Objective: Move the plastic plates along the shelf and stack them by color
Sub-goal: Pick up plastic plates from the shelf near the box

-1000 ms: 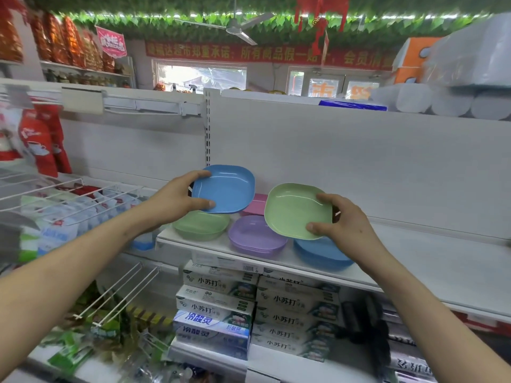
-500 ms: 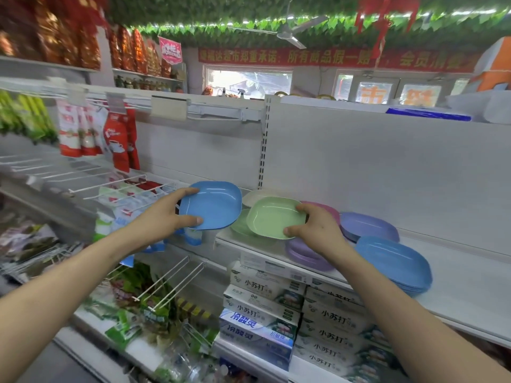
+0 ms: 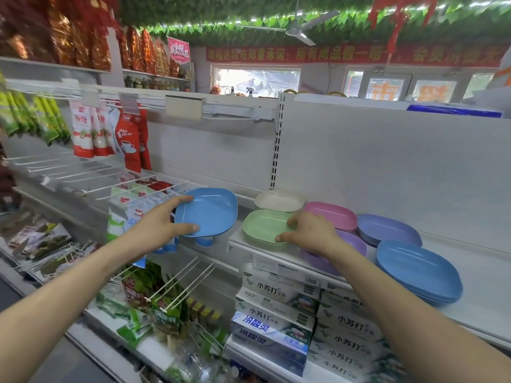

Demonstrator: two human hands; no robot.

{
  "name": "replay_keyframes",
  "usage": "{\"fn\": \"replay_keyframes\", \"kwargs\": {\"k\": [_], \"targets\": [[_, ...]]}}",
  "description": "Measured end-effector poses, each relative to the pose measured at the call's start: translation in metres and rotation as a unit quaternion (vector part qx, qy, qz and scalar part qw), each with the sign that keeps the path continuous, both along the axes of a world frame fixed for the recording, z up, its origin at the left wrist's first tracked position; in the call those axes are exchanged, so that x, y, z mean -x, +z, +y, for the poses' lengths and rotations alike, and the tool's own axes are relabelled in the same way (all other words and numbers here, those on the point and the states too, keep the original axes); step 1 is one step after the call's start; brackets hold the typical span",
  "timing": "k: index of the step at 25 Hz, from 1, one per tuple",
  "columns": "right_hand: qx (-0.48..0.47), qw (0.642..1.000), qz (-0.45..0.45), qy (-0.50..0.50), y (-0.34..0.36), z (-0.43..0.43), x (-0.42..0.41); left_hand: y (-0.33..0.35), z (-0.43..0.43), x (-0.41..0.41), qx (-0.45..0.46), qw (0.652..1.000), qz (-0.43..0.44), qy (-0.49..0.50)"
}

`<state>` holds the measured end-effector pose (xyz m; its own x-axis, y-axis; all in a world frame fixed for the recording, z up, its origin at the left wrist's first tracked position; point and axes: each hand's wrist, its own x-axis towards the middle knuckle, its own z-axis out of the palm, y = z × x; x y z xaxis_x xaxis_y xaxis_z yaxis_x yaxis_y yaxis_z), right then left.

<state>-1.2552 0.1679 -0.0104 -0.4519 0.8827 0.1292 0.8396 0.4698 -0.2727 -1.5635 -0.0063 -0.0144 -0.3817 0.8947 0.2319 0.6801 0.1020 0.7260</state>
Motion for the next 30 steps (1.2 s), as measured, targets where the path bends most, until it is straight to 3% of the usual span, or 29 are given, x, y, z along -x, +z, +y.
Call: {"fn": "replay_keyframes", "kwargs": {"k": [4,12,21,30], "targets": [[-0.018,0.999,-0.022,0.015,0.001,0.002,0.002,-0.001,0.002,-0.006,-0.003,1.000,-0.003,-0.006],[-0.058,0.988,0.139,0.043,0.018,-0.010,-0.040,0.008,0.031,-0.046,-0.007,0.999,0.022,-0.043],[-0.048,0.977,0.209,0.015,0.041,-0.013,-0.140,0.023,0.103,-0.145,-0.029,0.987,-0.021,-0.159],[-0.039,0.965,0.256,-0.041,0.040,-0.023,-0.233,0.024,0.150,-0.250,0.011,0.958,0.028,-0.284]]}}
